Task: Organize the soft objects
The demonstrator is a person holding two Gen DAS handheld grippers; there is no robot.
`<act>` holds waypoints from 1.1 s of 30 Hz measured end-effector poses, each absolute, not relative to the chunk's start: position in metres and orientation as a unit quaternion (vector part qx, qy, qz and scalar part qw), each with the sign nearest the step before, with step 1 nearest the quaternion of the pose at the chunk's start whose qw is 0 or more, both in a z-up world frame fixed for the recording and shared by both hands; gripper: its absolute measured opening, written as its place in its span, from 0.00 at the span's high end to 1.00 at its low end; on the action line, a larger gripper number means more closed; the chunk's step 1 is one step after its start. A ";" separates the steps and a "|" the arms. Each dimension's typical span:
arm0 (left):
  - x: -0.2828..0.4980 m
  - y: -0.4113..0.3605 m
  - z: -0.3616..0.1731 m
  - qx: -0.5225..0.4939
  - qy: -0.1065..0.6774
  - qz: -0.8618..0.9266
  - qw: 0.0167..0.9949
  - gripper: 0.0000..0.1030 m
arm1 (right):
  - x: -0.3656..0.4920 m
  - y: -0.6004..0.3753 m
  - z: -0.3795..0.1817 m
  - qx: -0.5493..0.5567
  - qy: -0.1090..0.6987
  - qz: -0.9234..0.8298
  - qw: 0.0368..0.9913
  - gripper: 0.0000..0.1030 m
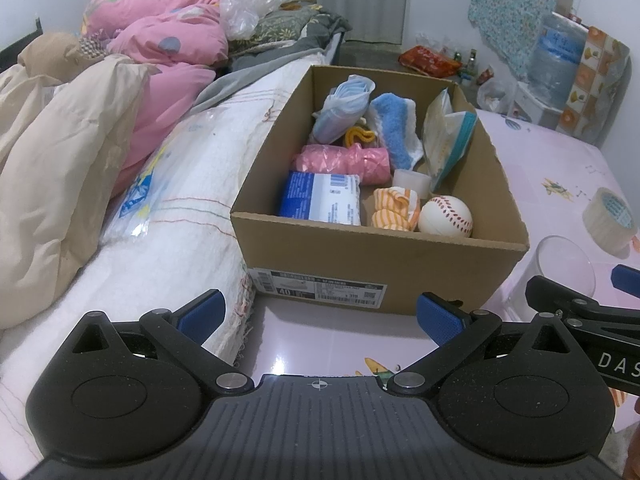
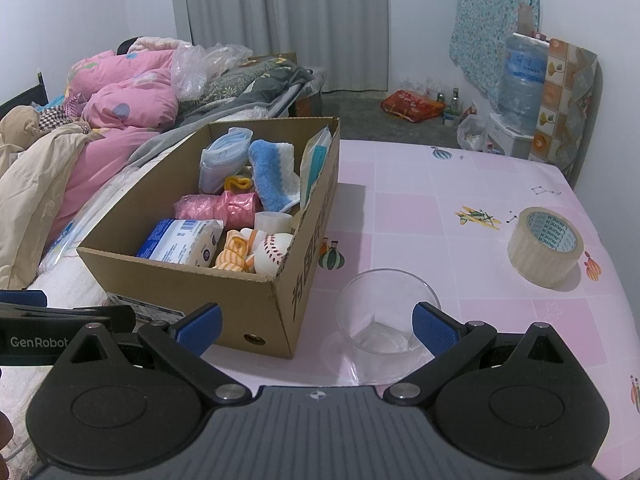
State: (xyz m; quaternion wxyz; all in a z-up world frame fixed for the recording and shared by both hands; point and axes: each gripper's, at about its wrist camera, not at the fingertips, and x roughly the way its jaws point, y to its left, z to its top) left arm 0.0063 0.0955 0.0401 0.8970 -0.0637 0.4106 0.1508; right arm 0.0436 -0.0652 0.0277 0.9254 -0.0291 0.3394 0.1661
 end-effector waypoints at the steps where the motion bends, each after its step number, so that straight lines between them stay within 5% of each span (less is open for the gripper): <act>1: 0.006 0.095 0.040 -0.064 0.411 0.151 0.897 0.01 | 0.044 -0.065 0.028 -0.029 0.339 0.166 0.925 0.55; 33: 0.006 0.095 0.041 -0.064 0.410 0.151 0.897 0.01 | 0.044 -0.067 0.030 -0.031 0.336 0.166 0.926 0.55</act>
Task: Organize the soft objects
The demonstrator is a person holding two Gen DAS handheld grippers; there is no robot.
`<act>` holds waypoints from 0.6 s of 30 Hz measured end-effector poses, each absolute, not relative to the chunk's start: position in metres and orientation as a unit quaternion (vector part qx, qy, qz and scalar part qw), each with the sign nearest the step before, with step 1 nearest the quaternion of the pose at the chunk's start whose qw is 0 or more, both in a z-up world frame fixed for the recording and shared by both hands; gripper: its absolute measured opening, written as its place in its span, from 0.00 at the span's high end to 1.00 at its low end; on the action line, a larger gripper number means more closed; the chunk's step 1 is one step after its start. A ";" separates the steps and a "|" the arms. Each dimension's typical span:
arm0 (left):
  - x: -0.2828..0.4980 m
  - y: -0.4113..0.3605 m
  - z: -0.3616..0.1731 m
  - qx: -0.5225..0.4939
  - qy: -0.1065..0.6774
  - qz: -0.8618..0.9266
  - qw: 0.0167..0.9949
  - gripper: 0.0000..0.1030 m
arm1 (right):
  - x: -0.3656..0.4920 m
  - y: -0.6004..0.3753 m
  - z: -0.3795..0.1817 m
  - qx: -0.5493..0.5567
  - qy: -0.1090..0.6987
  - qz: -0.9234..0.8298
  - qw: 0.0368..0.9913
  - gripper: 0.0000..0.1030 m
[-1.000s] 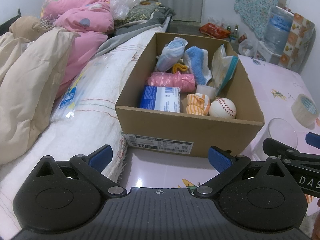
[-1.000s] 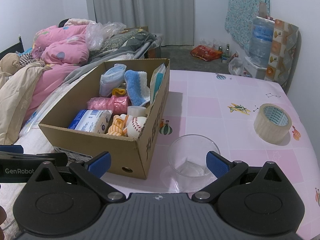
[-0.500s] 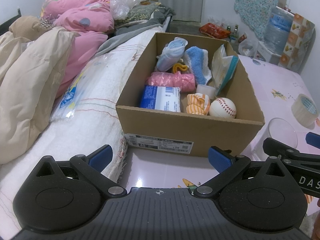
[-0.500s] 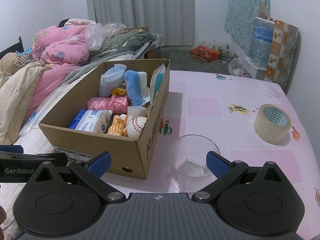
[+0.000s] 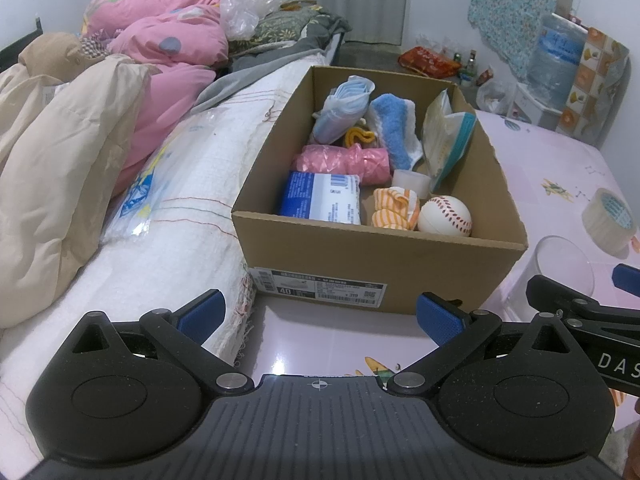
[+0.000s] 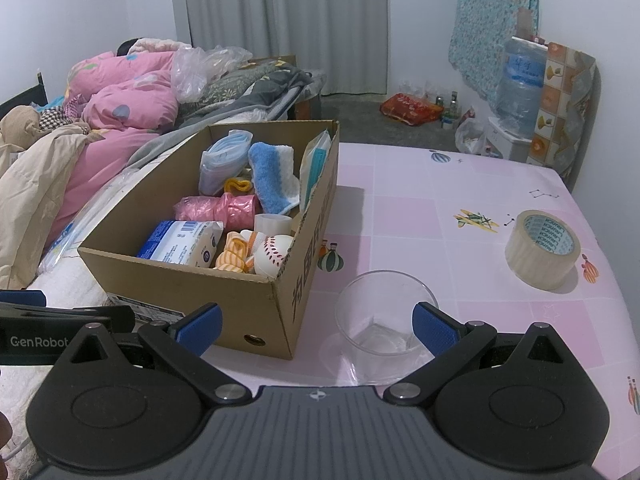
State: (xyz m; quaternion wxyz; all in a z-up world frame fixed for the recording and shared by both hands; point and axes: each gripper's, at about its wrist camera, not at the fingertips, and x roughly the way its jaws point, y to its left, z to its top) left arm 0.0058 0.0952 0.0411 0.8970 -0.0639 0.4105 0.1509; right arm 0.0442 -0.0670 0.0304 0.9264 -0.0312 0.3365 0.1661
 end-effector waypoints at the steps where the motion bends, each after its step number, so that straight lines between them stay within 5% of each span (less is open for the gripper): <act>1: 0.006 0.095 0.041 -0.064 0.410 0.151 0.897 0.01 | 0.044 -0.066 0.030 -0.031 0.336 0.166 0.926 0.55; 18: 0.005 0.095 0.042 -0.064 0.411 0.150 0.897 0.01 | 0.043 -0.066 0.030 -0.031 0.337 0.166 0.926 0.55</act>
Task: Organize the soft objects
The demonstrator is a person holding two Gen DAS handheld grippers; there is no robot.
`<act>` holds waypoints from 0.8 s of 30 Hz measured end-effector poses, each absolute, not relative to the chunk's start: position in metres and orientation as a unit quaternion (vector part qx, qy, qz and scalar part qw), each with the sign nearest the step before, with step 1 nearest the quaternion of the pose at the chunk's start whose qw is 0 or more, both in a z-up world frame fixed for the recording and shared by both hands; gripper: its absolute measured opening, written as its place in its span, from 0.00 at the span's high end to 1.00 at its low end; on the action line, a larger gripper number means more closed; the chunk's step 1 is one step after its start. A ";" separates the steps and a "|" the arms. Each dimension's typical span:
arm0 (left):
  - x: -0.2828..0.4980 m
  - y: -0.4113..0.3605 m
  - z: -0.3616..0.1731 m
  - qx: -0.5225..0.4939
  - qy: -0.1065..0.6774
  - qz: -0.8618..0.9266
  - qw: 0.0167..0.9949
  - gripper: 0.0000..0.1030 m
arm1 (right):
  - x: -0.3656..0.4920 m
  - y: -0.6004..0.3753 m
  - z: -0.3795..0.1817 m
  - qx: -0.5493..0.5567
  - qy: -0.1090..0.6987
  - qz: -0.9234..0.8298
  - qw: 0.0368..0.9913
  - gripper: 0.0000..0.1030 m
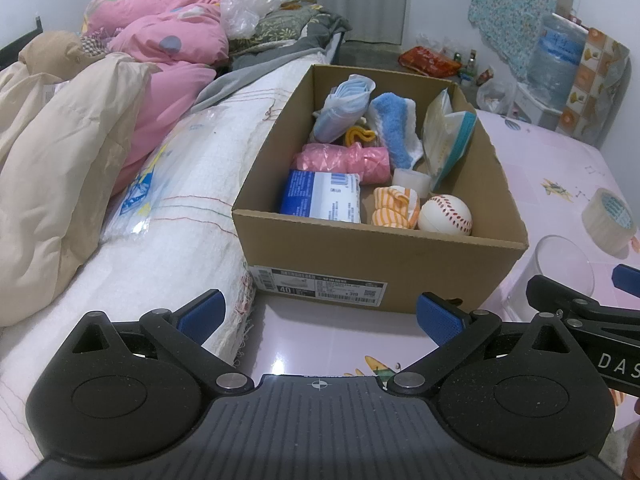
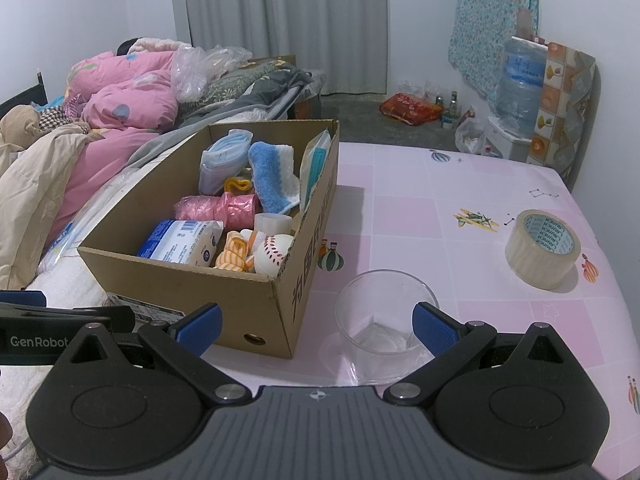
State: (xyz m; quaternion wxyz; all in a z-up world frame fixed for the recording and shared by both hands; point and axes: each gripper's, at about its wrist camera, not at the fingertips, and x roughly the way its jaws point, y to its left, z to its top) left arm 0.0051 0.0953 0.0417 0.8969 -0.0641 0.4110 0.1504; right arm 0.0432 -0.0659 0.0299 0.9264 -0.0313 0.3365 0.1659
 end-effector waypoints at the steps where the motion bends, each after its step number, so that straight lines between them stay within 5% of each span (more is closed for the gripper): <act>1: 0.005 0.095 0.042 -0.064 0.411 0.150 0.897 0.01 | 0.043 -0.066 0.031 -0.031 0.337 0.166 0.926 0.55; 24: 0.004 0.094 0.042 -0.063 0.410 0.151 0.897 0.01 | 0.042 -0.067 0.033 -0.032 0.335 0.166 0.927 0.55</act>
